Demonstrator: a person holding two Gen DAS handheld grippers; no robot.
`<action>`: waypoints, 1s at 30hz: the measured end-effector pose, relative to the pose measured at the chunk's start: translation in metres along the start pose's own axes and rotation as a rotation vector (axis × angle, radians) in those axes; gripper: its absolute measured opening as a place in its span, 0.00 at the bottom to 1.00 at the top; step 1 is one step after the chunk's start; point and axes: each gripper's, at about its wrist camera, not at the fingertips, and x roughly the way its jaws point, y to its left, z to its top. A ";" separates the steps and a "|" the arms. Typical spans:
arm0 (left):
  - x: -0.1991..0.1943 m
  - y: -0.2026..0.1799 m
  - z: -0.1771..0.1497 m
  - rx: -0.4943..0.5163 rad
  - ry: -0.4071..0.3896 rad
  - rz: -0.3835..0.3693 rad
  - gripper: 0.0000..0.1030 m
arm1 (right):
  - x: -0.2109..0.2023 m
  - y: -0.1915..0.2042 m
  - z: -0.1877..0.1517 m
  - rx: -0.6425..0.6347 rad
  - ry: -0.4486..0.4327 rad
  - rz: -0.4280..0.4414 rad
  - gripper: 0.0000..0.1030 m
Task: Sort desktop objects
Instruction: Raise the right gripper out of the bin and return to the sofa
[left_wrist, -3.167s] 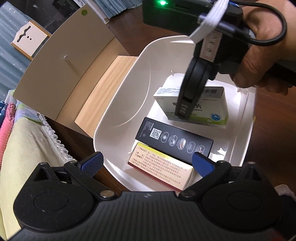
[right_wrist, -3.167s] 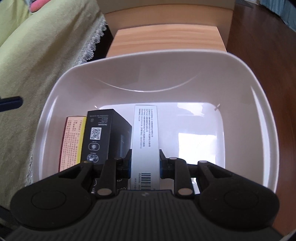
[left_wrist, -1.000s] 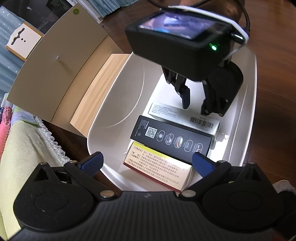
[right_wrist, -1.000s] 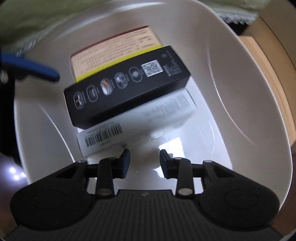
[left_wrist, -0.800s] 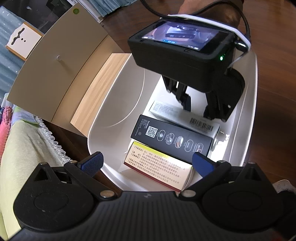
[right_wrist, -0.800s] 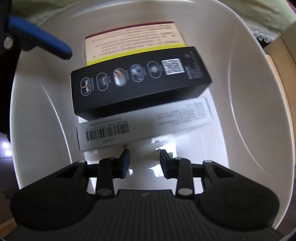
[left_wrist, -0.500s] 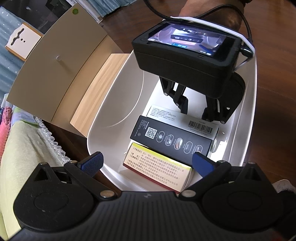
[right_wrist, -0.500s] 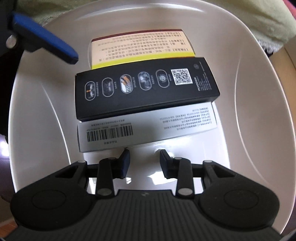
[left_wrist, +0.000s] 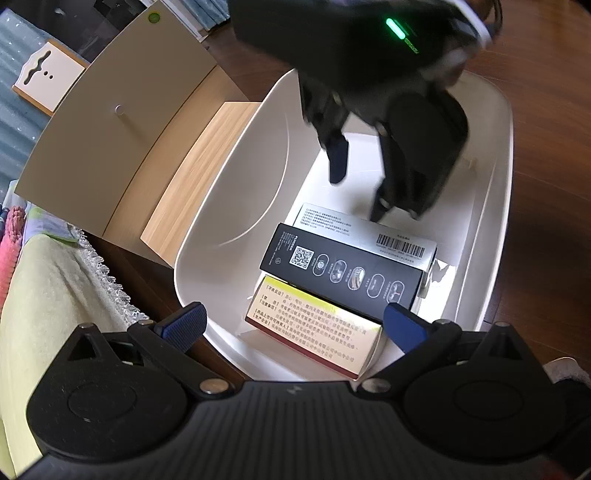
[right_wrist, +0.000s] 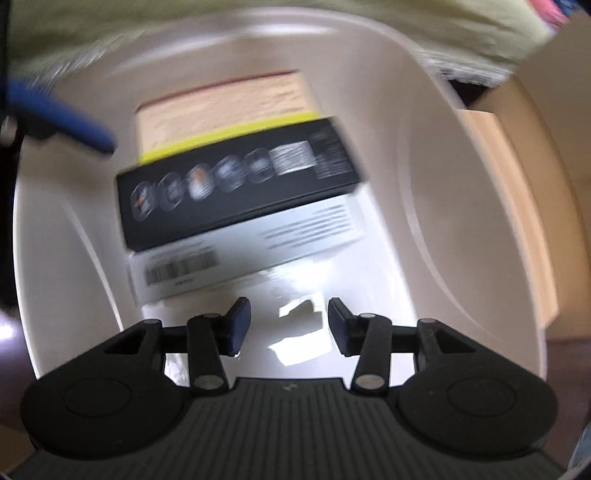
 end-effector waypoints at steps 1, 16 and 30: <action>-0.001 0.000 0.000 -0.001 0.000 0.001 1.00 | -0.005 -0.007 0.000 0.052 -0.010 -0.003 0.40; -0.025 0.001 -0.001 -0.082 -0.075 0.024 1.00 | -0.087 0.018 -0.036 0.788 -0.215 0.018 0.45; -0.091 0.024 0.016 -0.174 -0.109 0.166 1.00 | -0.144 0.050 -0.017 0.895 -0.404 -0.033 0.46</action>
